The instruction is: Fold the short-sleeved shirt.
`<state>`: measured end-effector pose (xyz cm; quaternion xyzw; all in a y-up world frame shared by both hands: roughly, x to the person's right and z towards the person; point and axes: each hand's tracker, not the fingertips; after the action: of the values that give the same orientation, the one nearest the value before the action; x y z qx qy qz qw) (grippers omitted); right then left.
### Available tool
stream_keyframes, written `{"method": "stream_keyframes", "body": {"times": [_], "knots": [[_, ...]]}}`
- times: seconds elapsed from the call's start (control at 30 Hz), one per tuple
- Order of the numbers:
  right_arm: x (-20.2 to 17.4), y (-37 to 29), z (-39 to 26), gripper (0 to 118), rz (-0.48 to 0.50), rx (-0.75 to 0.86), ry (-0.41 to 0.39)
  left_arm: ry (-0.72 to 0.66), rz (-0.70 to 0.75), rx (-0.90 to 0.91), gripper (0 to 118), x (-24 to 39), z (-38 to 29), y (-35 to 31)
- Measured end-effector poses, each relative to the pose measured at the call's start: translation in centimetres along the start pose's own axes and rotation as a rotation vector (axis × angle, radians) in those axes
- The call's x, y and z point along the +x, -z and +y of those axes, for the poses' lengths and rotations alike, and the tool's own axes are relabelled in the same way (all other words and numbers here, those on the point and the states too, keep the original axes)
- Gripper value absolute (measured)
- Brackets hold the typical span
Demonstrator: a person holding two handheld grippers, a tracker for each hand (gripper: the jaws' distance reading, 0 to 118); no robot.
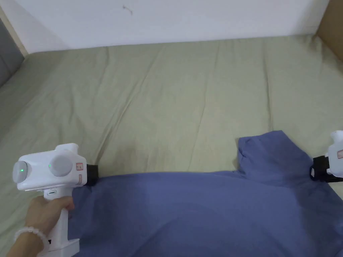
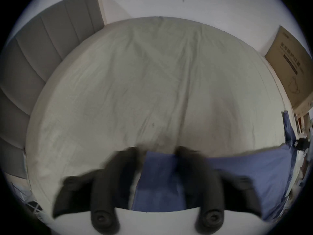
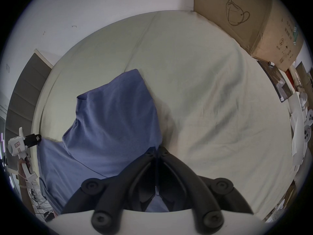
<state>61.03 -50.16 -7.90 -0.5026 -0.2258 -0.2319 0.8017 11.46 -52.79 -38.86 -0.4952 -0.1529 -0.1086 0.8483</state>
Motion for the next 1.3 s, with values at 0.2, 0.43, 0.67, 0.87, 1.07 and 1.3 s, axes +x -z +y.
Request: {"method": "stream_keyframes", "body": {"times": [0.2, 0.43, 0.67, 0.87, 1.07, 1.3], "knots": [[-0.3, -3.8, 0.1, 2, 0.056, 0.085, -0.021, -0.001, -0.073, 0.004, 2, -0.6, -0.1, -3.8], [0.5, -10.9, -2.9, 2, 0.113, 0.179, -0.032, 0.045, -0.112, 0.143, 2, -2.9, -3.4, -14.6], [2.5, -18.6, -13.9, 2, 0.173, 0.238, -0.015, 0.121, -0.075, 0.174, 2, -5.4, -14.3, -22.4], [3.6, -18.9, -25.8, 2, 0.082, 0.141, 0.005, 0.139, -0.042, 0.057, 2, -6.1, -24.0, -21.0], [3.9, -16.3, -30.7, 68, 0.071, 0.09, 0.078, 0.002, -0.059, 0.022, 82, -7.1, -26.3, -18.2], [0.7, -19.1, -28.7, 78, 0.074, 0.209, 0.002, -0.104, -0.099, 0.132, 99, -9.3, -24.4, -21.2]]}}
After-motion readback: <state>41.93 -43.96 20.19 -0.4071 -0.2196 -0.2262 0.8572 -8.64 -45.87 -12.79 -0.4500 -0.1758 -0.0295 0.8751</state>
